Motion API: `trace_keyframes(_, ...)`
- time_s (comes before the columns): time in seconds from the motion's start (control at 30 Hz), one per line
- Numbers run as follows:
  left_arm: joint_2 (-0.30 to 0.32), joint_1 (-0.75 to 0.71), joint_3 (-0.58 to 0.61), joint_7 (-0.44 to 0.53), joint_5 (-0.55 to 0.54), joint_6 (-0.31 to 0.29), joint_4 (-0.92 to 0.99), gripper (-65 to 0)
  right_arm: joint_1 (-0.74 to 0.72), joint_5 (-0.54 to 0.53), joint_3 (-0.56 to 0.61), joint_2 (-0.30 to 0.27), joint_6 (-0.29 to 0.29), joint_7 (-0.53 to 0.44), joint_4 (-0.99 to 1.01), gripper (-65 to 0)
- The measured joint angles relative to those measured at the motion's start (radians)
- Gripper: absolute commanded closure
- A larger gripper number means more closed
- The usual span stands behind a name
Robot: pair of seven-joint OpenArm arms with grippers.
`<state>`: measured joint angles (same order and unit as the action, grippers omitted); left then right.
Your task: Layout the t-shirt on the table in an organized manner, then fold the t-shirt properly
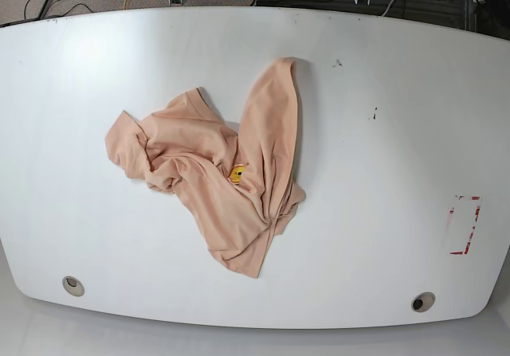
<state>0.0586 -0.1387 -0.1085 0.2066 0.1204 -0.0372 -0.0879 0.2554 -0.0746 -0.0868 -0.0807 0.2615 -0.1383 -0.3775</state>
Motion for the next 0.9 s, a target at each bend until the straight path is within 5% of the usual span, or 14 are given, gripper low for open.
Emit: trace_keyframes(0.9, 0.004, -0.010, 0.007, 0.004, -0.002, -0.015, 0.002, -16.4, 0.001, 0.000, 0.000, -0.005, 0.000, 0.011, -0.013, -7.0)
